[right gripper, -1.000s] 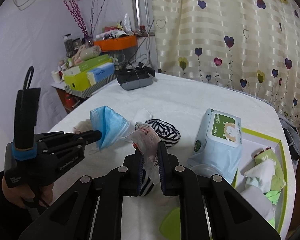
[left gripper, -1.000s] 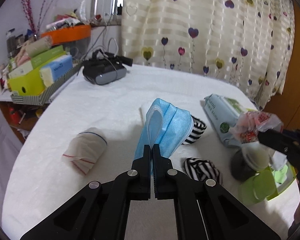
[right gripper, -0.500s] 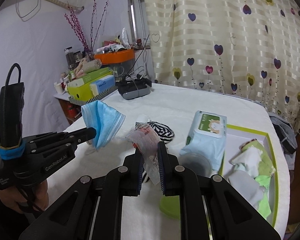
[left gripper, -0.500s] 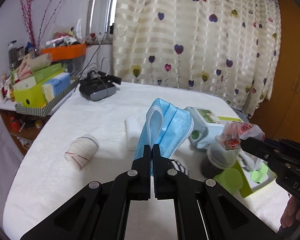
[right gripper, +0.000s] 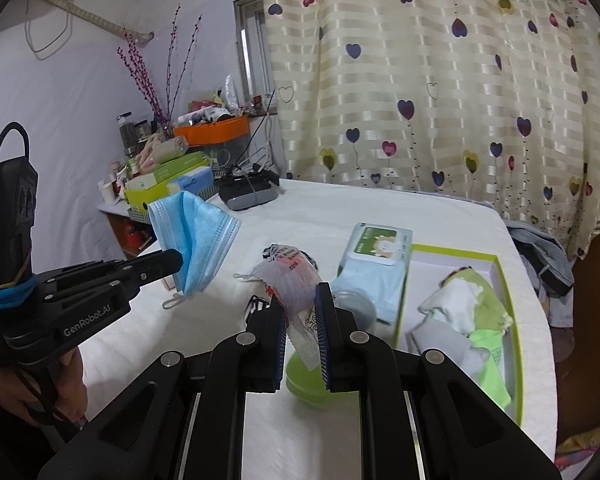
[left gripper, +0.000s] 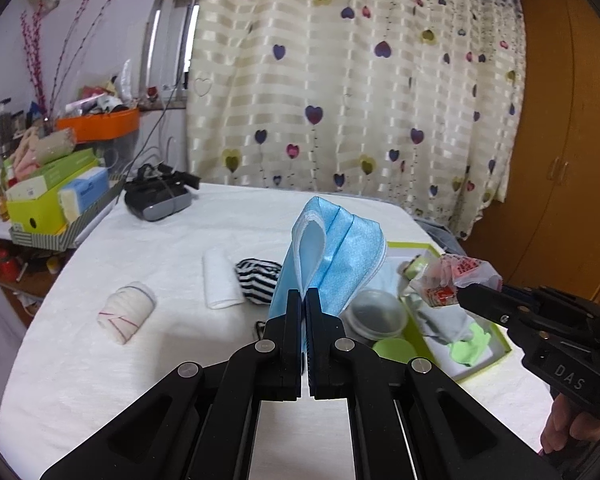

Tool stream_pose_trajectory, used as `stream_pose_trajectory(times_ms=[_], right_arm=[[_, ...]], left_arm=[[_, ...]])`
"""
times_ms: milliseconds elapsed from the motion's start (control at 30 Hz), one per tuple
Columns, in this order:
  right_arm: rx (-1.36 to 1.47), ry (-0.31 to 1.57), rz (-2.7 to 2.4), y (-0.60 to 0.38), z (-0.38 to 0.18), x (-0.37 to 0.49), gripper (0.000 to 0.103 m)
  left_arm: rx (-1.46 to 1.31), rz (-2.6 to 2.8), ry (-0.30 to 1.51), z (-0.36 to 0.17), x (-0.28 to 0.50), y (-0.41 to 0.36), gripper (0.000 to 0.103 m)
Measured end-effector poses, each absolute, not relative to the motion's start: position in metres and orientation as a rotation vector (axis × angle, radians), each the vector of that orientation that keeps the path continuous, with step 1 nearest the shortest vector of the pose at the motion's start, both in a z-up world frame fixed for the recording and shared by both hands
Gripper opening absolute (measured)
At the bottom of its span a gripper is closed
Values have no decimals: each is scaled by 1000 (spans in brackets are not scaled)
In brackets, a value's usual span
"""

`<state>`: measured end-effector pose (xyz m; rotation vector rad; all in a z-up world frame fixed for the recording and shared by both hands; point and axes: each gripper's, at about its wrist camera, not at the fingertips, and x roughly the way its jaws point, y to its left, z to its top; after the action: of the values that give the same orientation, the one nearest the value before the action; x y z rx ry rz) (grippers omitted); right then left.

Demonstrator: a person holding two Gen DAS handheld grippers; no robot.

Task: Organize soft objects
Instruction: 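Lift the blue mask and clear bag and carry both to the white box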

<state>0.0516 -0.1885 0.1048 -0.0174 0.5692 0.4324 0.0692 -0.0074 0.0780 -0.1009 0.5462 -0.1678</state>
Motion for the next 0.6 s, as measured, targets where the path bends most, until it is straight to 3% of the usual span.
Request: stream_pose_trajectory(times_ms=[600], right_arm=[[69, 579, 291, -270, 93, 39, 14]], left_arm=[[-50, -320, 565, 76, 64, -85, 2]])
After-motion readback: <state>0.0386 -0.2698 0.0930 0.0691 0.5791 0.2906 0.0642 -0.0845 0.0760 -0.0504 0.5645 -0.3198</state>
